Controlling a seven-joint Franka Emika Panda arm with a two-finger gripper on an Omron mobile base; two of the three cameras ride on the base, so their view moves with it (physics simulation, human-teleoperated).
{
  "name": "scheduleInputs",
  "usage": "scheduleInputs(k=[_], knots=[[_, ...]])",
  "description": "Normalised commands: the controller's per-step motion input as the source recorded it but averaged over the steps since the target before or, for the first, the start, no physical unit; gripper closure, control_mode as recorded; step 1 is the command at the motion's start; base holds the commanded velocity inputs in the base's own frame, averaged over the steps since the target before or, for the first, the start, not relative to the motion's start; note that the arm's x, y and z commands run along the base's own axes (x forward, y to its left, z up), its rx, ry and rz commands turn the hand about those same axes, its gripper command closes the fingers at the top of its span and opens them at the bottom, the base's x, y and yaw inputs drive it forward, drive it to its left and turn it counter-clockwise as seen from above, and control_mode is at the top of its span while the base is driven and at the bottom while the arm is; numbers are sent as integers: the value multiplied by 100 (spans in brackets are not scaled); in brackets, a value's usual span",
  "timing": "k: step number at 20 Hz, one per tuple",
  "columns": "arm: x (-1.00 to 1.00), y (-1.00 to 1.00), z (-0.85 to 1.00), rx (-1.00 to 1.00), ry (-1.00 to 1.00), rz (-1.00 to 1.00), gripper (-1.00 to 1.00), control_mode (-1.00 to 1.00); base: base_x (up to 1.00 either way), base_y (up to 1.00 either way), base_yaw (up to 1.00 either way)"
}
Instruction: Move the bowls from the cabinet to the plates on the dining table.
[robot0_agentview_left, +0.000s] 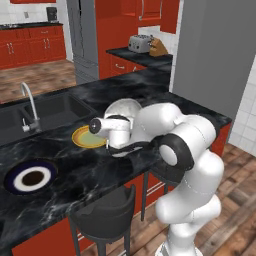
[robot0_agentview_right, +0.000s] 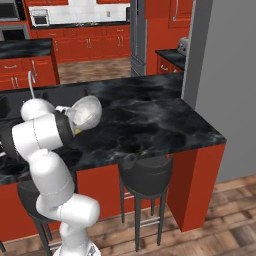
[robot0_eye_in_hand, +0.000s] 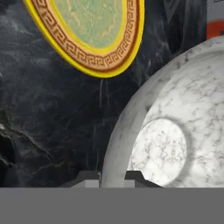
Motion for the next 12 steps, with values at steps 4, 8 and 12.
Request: scheduleInputs(k=[4, 8, 12], knots=[[18, 3, 22, 1, 2, 6, 100, -100, 0, 0, 0], [0, 9, 6, 14, 9, 8, 100, -100, 0, 0, 0], [0, 14, 1, 22, 10, 7, 100, -100, 0, 0, 0]])
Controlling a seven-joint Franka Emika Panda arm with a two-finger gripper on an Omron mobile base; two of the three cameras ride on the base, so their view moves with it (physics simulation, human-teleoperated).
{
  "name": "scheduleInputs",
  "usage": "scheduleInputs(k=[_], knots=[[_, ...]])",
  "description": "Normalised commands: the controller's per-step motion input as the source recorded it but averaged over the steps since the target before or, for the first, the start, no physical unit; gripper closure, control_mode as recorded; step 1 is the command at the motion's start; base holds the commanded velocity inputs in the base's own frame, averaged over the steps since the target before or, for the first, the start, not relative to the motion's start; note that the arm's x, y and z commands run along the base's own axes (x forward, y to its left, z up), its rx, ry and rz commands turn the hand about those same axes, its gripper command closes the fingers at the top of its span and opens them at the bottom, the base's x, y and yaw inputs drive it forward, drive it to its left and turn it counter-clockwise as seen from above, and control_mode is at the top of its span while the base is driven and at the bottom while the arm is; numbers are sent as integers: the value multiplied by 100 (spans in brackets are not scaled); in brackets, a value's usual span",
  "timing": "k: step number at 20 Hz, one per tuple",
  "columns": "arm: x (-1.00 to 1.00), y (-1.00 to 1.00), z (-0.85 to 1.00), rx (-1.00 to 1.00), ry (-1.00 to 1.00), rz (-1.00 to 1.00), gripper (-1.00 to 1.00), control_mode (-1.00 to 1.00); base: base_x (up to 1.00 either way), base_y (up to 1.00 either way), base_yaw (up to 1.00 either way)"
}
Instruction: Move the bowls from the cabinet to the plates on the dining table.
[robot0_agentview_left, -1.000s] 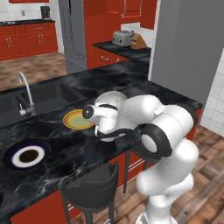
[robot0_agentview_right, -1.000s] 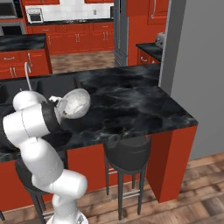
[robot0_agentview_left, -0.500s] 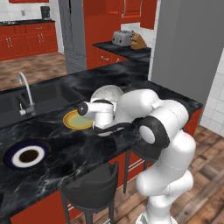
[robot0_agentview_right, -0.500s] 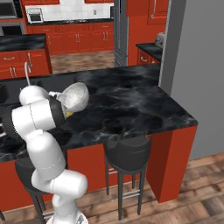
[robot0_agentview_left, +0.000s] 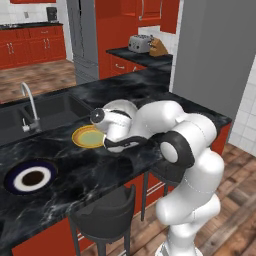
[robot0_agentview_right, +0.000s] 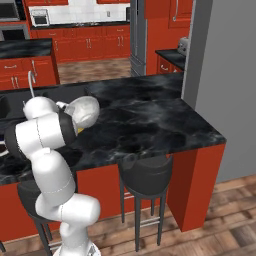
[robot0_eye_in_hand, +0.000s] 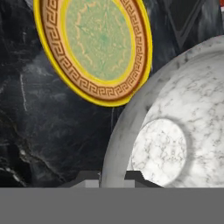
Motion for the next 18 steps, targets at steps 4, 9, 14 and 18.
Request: scheduleInputs(k=[4, 9, 14, 18], knots=[[0, 10, 8, 10, 5, 5, 100, -100, 0, 0, 0], [-7, 21, 6, 0, 1, 4, 100, -100, 0, 0, 0], [-19, 37, 0, 0, 0, 6, 100, -100, 0, 0, 0], [-14, 29, -1, 0, 0, 6, 100, -100, 0, 0, 0]])
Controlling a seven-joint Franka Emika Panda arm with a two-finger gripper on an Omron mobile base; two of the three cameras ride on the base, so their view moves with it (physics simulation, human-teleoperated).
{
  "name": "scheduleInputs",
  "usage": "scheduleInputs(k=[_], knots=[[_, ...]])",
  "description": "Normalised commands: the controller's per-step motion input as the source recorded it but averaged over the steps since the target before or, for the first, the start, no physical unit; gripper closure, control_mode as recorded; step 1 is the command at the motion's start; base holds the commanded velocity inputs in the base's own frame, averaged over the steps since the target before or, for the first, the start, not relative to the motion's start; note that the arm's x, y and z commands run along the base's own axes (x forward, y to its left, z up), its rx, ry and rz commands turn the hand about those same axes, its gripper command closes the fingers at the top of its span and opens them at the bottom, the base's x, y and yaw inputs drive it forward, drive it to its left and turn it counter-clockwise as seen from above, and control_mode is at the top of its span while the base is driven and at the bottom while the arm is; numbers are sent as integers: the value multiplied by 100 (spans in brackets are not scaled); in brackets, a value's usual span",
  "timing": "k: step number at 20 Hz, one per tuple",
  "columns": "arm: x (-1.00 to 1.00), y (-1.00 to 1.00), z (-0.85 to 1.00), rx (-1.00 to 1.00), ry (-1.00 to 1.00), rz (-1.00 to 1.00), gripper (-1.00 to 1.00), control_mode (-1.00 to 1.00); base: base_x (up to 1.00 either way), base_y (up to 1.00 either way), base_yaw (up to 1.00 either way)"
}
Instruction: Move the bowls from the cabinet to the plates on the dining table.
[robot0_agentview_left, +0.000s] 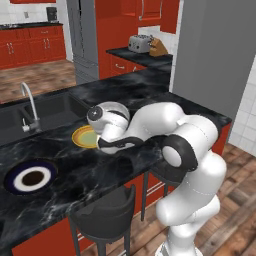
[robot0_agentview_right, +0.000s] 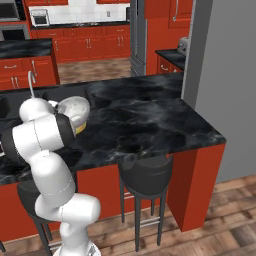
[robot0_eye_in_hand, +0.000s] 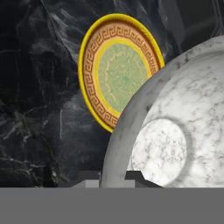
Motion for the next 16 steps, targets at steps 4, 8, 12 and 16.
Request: scheduleInputs(k=[4, 8, 12, 16], knots=[[-18, 30, -4, 5, 1, 6, 100, -100, 0, 0, 0], [-18, 29, -4, 12, 3, 5, 100, -100, 0, 0, 0], [-2, 10, -5, 11, 4, 5, 100, -100, 0, 0, 0], [5, 0, 0, 1, 1, 3, 100, -100, 0, 0, 0]])
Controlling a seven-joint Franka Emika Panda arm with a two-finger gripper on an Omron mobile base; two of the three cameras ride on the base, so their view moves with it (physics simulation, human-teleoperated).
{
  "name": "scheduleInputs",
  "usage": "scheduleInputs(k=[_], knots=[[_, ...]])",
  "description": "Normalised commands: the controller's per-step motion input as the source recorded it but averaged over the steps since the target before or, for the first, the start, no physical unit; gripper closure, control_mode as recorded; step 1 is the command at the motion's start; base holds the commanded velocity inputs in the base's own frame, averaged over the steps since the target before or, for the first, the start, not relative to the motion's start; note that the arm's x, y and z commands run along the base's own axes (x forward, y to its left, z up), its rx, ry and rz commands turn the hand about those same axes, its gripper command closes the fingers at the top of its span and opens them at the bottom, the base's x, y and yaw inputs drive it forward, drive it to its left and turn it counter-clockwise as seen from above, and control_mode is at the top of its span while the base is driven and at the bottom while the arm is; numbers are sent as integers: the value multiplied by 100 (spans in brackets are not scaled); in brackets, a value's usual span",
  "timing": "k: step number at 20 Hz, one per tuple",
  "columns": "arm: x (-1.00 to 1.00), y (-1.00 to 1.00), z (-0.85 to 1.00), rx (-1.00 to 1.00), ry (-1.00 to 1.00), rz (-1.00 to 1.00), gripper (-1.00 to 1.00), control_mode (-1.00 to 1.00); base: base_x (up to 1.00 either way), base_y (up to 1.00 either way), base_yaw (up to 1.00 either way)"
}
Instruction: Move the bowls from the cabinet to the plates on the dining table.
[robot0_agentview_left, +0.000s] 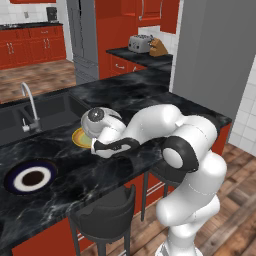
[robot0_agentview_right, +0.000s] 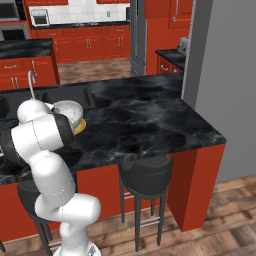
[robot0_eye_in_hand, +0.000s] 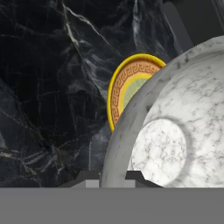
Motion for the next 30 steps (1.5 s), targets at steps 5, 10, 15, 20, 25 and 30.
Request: scheduleInputs(k=[5, 10, 15, 20, 25, 30], knots=[[12, 2, -10, 0, 2, 2, 100, -100, 0, 0, 0], [0, 14, -33, 0, 5, 5, 100, -100, 0, 0, 0], [7, 3, -18, 0, 3, 3, 100, -100, 0, 0, 0], [12, 0, 0, 0, 0, 0, 100, -100, 0, 0, 0], [3, 1, 0, 0, 0, 0, 100, -100, 0, 0, 0], [1, 6, 12, 0, 0, 0, 100, -100, 0, 0, 0]])
